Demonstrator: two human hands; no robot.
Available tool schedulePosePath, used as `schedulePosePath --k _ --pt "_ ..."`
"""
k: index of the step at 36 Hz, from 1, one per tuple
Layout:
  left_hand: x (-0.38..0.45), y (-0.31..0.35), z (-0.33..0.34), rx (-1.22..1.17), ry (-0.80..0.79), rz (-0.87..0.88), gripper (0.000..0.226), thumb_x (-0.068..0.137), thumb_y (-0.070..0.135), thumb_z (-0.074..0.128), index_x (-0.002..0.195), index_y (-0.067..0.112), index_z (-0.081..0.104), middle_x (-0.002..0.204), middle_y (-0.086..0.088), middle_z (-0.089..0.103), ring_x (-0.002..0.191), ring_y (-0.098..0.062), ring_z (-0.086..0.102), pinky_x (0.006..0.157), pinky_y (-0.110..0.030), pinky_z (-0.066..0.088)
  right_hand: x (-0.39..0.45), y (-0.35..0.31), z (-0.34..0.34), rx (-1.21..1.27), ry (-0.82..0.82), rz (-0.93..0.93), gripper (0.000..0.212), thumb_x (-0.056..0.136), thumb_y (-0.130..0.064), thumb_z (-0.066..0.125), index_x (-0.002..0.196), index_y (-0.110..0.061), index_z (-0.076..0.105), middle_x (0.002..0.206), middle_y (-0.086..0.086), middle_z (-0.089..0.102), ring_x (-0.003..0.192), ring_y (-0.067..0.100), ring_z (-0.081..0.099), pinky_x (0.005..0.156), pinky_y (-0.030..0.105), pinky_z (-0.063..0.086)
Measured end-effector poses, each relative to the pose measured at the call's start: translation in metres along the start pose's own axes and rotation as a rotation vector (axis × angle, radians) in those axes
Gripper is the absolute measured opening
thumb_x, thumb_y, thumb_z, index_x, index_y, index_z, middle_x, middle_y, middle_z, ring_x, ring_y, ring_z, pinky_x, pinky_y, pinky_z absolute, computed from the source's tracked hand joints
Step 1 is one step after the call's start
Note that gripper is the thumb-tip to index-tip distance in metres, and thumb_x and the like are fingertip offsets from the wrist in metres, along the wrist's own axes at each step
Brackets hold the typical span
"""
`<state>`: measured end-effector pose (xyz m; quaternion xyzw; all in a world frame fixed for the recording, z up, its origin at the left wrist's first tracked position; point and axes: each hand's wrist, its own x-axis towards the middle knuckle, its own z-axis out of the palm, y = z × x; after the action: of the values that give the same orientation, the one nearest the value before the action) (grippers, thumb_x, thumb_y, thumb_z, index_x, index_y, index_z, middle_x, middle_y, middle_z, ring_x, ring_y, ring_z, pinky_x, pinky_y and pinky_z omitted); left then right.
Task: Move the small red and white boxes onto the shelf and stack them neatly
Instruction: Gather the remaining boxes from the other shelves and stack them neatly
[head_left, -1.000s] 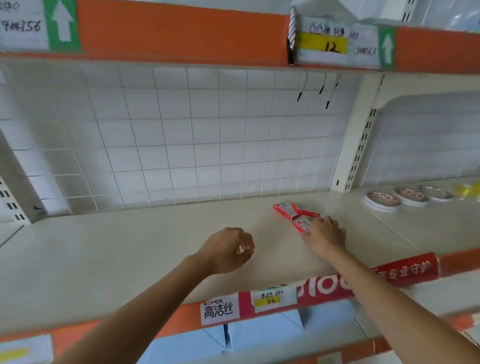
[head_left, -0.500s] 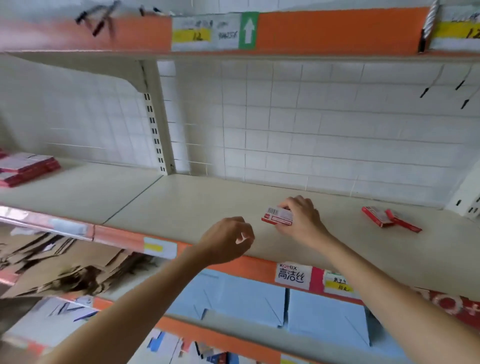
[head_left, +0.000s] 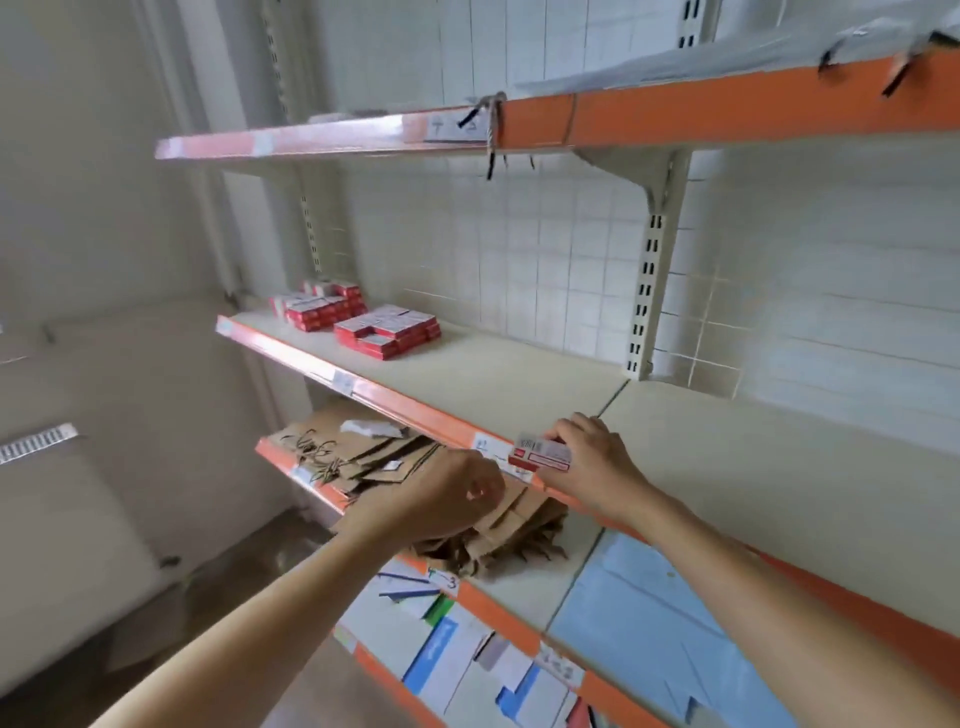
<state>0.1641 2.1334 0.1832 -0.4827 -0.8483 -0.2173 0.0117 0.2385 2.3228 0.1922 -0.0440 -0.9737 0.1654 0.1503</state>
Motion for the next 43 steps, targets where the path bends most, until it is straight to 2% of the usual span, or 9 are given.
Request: schedulePosePath --k 6,10,15,23,29,34,38,41,43 --pt "-0.005 -0.045 -0.016 -0.009 0.070 -0.010 0.012 0.089 0.016 0.058 0.091 0.014 0.070 0.089 0.004 0.068 0.077 -0.004 0.059 0.068 -0.012 0.047 0.047 -0.031 0.026 -0.016 -0.051 -0.061 0.039 0.084 -0.034 0.063 0.116 -0.014 0.052 0.116 0.004 0.050 0.109 0.021 0.042 0.090 0.032 0.037" --pt "-0.003 -0.073 -0.013 -0.027 0.056 -0.009 0.012 0.090 0.019 0.058 0.092 0.015 0.069 0.090 0.005 0.066 0.078 -0.004 0.059 0.071 -0.020 0.052 0.085 -0.034 0.041 -0.058 -0.097 -0.058 0.040 0.088 -0.036 0.060 0.120 -0.014 0.050 0.119 0.004 0.049 0.112 0.020 0.041 0.092 0.030 0.036" --pt "0.025 -0.104 -0.031 0.029 0.082 -0.040 0.013 0.090 0.013 0.057 0.091 0.009 0.069 0.091 -0.002 0.067 0.076 -0.008 0.057 0.066 -0.009 0.042 0.136 -0.030 0.060 -0.053 -0.118 -0.042 0.040 0.088 -0.036 0.058 0.121 -0.016 0.051 0.120 0.003 0.049 0.115 0.021 0.040 0.094 0.033 0.034" --pt "0.071 -0.159 -0.073 0.110 0.113 -0.098 0.014 0.090 0.017 0.057 0.094 0.011 0.069 0.090 -0.003 0.066 0.080 -0.014 0.061 0.072 -0.025 0.049 0.231 -0.016 0.085 -0.060 -0.127 0.049 0.044 0.089 -0.035 0.055 0.127 -0.015 0.048 0.126 0.008 0.046 0.120 0.026 0.038 0.095 0.035 0.035" --pt "0.101 -0.184 -0.057 0.065 0.138 -0.113 0.015 0.089 0.014 0.057 0.095 0.010 0.070 0.091 -0.005 0.066 0.077 -0.015 0.062 0.075 -0.027 0.049 0.254 0.004 0.114 -0.069 -0.119 0.147 0.042 0.092 -0.037 0.049 0.129 -0.017 0.047 0.130 0.006 0.042 0.122 0.026 0.036 0.097 0.037 0.034" --pt "0.133 -0.202 -0.047 0.002 0.113 -0.079 0.019 0.088 0.015 0.061 0.107 0.012 0.068 0.096 0.000 0.060 0.074 -0.006 0.057 0.075 -0.020 0.046 0.252 0.021 0.118 0.104 -0.127 0.135 0.047 0.091 -0.037 0.054 0.136 -0.024 0.046 0.128 0.002 0.045 0.121 0.023 0.036 0.098 0.028 0.030" --pt "0.163 -0.220 -0.036 -0.048 0.056 -0.068 0.033 0.085 0.018 0.066 0.118 0.013 0.061 0.109 -0.004 0.057 0.089 -0.015 0.059 0.077 -0.023 0.047 0.250 0.031 0.108 0.323 -0.106 0.161 0.035 0.098 -0.019 0.046 0.132 -0.013 0.052 0.130 0.002 0.053 0.123 0.018 0.045 0.091 0.013 0.027" --pt "0.185 -0.229 -0.030 -0.038 -0.026 -0.018 0.046 0.081 0.019 0.069 0.125 0.013 0.054 0.118 -0.006 0.051 0.101 -0.017 0.054 0.080 -0.020 0.041 0.251 0.037 0.105 0.366 -0.090 0.234 0.033 0.095 0.000 0.040 0.123 -0.003 0.058 0.127 0.012 0.056 0.122 0.022 0.050 0.102 0.018 0.030" --pt "0.197 -0.232 -0.029 -0.045 -0.084 0.026 0.048 0.079 0.019 0.072 0.124 0.012 0.055 0.118 -0.005 0.048 0.104 -0.016 0.051 0.084 -0.020 0.039 0.251 0.043 0.104 0.330 -0.058 0.271 0.034 0.094 0.003 0.039 0.119 -0.002 0.061 0.123 0.014 0.054 0.118 0.023 0.051 0.098 0.016 0.031"
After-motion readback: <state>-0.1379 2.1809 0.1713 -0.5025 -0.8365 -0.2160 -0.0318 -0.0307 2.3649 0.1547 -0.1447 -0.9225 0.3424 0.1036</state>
